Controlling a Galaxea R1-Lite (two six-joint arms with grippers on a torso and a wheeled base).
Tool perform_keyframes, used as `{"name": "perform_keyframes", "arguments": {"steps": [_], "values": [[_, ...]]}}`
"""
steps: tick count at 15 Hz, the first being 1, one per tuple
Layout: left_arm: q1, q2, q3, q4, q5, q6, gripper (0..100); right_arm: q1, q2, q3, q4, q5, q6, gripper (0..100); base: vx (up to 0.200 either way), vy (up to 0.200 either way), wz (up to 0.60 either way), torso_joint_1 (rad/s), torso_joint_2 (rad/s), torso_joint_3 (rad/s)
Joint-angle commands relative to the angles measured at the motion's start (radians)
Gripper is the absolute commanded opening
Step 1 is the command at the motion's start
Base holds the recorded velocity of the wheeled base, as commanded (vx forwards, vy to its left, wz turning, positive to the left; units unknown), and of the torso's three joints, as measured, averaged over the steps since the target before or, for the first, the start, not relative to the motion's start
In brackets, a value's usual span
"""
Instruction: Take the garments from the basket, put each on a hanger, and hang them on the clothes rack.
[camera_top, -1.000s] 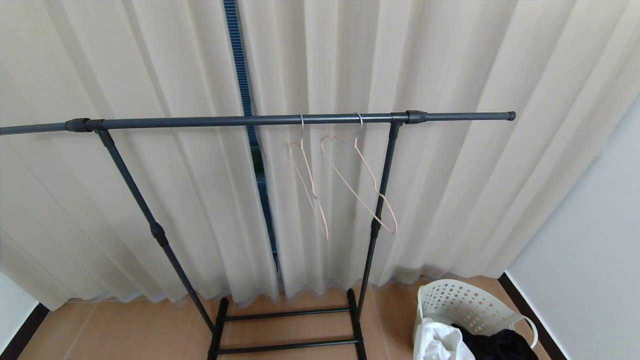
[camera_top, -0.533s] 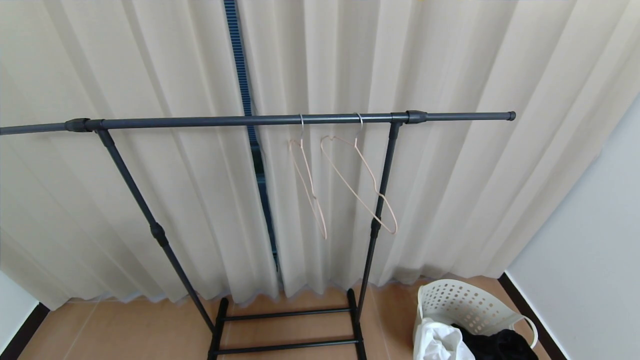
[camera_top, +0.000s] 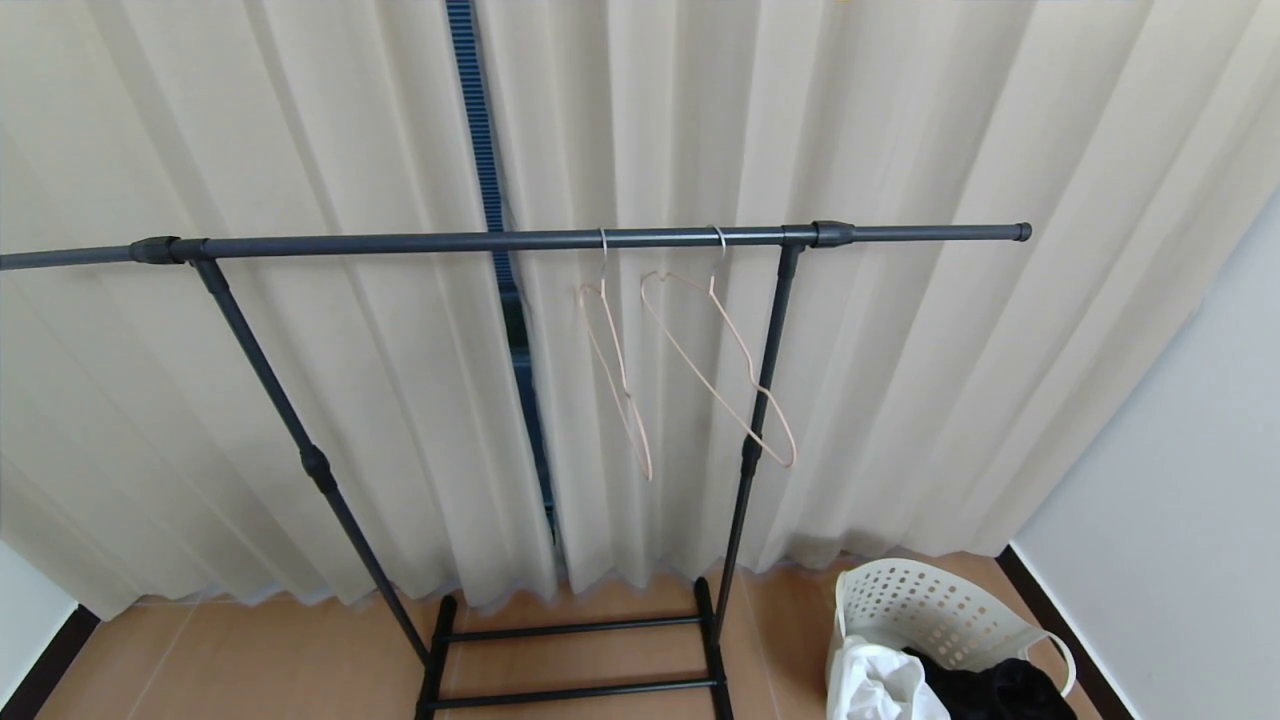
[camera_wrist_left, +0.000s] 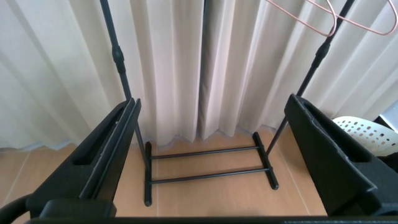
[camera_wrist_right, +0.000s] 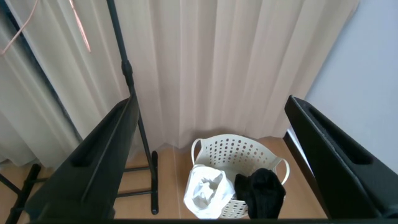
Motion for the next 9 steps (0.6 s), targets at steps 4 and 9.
{"name": "perform_keyframes", "arguments": {"steps": [4, 9], "values": [[0.001, 0.001, 0.001, 0.0, 0.024, 0.007, 100, 0.0, 0.001, 0.0, 0.0, 0.0, 0.0, 100, 0.0, 0.0, 0.0, -0.031, 0.07, 0.037], [-0.001, 0.001, 0.001, 0.001, -0.008, 0.022, 100, 0.0, 0.001, 0.0, 0.0, 0.0, 0.0, 100, 0.0, 0.0, 0.0, -0.14, 0.33, 0.178]]}}
